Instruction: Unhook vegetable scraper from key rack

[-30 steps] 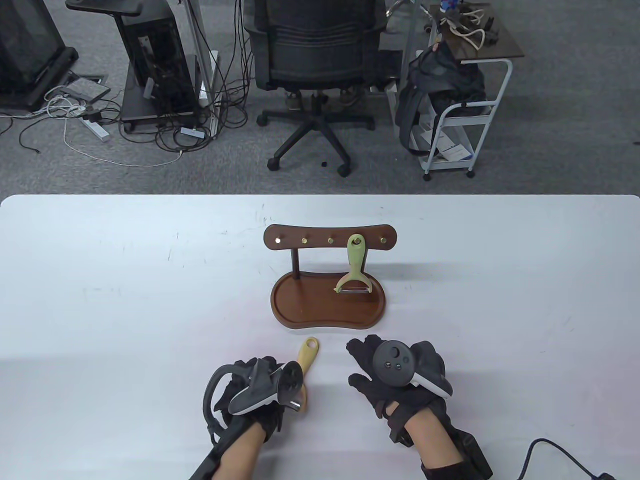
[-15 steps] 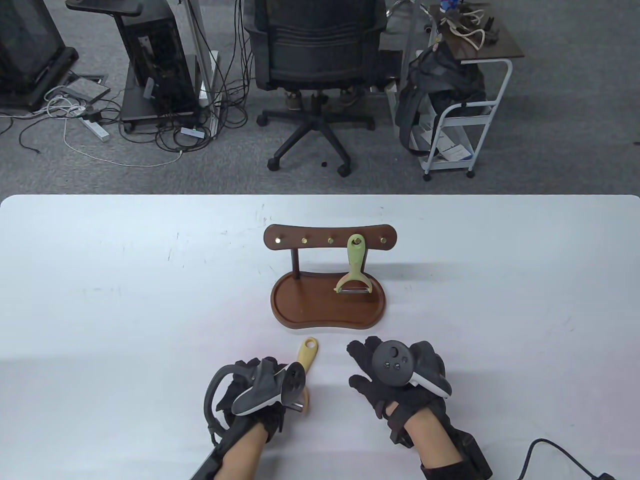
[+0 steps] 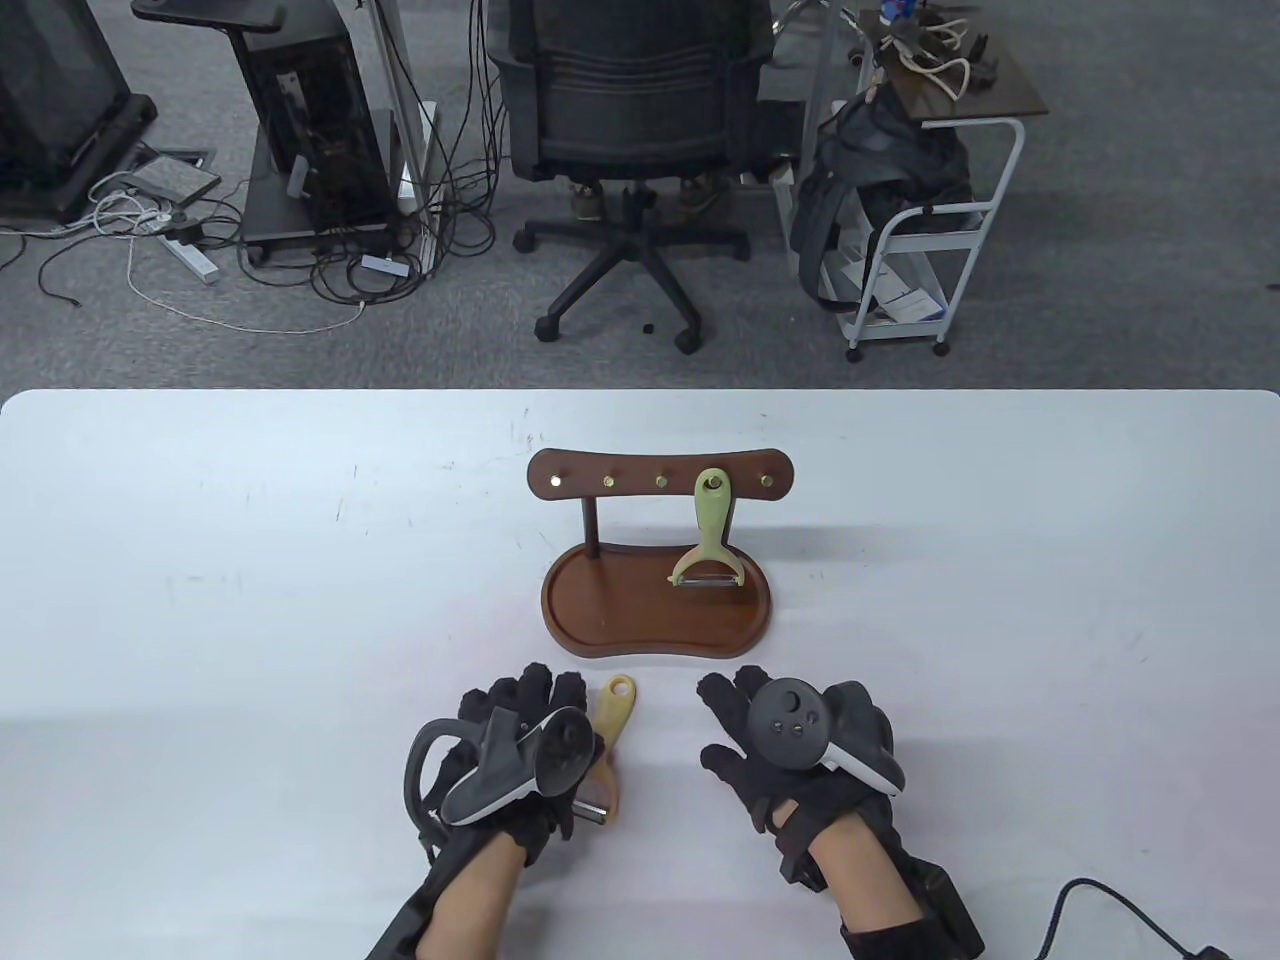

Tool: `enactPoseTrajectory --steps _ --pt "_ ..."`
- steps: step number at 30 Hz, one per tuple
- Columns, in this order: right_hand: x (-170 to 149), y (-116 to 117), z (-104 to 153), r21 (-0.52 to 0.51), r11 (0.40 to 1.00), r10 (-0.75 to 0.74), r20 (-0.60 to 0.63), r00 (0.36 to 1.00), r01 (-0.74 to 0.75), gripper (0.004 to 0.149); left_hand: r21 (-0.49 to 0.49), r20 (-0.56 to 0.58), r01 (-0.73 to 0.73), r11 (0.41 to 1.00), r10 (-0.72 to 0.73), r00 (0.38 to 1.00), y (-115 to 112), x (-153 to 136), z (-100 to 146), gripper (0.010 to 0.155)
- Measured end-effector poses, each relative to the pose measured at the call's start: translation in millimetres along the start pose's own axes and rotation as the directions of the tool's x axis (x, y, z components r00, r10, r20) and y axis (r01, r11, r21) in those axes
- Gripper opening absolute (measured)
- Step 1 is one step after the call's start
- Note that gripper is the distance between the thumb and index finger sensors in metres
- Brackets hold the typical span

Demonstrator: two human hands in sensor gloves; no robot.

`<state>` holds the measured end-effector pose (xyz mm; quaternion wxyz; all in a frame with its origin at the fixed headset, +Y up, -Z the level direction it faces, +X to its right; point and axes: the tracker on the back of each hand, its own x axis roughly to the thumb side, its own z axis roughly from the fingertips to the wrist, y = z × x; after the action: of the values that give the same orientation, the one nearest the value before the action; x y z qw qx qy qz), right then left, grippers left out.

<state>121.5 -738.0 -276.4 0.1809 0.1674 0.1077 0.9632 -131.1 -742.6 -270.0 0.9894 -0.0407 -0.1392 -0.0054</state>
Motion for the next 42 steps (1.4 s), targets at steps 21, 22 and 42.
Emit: enactPoseTrajectory --steps 21,22,42 --pt "-34 -19 -17 -0.29 0.933 -0.269 -0.162 0.949 0.215 0.074 0.113 0.141 -0.071 0.991 0.055 0.988 10 15 -3 0.081" --pt "-37 -22 -20 -0.305 0.92 -0.304 -0.169 0.938 0.244 0.074 0.115 0.143 -0.063 0.991 0.046 0.989 11 15 -2 0.081" --pt "-62 -49 -87 -0.339 0.774 -0.603 -0.134 0.787 0.535 0.079 0.091 0.093 -0.02 0.996 0.011 0.996 5 4 -1 0.079"
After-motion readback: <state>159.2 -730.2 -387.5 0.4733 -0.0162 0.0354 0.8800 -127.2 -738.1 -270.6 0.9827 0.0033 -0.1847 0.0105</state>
